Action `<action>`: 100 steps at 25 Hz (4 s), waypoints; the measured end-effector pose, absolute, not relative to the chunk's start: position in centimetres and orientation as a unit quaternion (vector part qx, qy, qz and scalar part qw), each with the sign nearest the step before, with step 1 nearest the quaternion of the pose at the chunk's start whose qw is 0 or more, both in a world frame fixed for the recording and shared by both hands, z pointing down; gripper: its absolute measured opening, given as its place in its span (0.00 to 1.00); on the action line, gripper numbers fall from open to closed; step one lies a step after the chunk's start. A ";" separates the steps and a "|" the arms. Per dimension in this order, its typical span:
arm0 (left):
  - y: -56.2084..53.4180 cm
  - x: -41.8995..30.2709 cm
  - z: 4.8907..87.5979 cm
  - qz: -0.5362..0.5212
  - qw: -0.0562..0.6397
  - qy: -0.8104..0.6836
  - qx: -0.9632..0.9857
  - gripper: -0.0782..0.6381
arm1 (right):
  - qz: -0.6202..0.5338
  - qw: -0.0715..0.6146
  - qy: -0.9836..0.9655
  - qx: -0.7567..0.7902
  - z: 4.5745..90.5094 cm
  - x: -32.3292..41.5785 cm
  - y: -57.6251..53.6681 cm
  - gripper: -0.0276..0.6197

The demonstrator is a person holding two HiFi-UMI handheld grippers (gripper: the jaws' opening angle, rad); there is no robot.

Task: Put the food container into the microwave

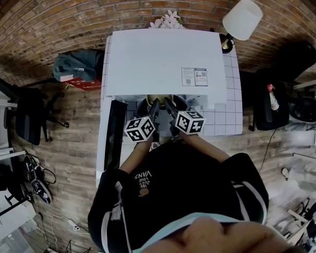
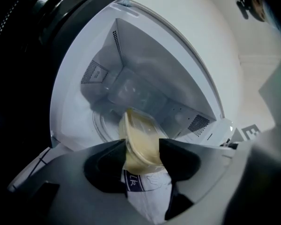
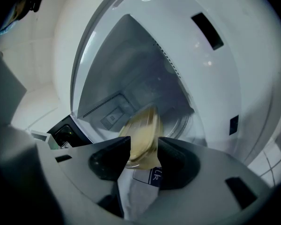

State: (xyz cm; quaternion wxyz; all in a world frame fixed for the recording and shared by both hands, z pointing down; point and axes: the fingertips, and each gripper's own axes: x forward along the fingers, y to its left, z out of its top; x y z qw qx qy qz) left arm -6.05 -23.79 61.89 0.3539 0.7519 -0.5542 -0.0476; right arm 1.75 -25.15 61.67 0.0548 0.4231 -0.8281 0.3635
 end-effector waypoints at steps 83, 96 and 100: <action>-24.3 -5.8 62.4 0.018 0.310 -0.539 0.783 0.13 | 0.317 0.109 -0.844 0.420 62.4 0.6 -26.8 0.06; -23.4 -5.8 61.6 0.017 0.298 -0.530 0.794 0.13 | 0.310 0.080 -0.843 0.432 61.2 0.8 -25.9 0.06; -22.5 -5.9 61.2 0.018 0.293 -0.526 0.798 0.13 | 0.305 0.081 -0.843 0.436 60.9 0.7 -24.9 0.06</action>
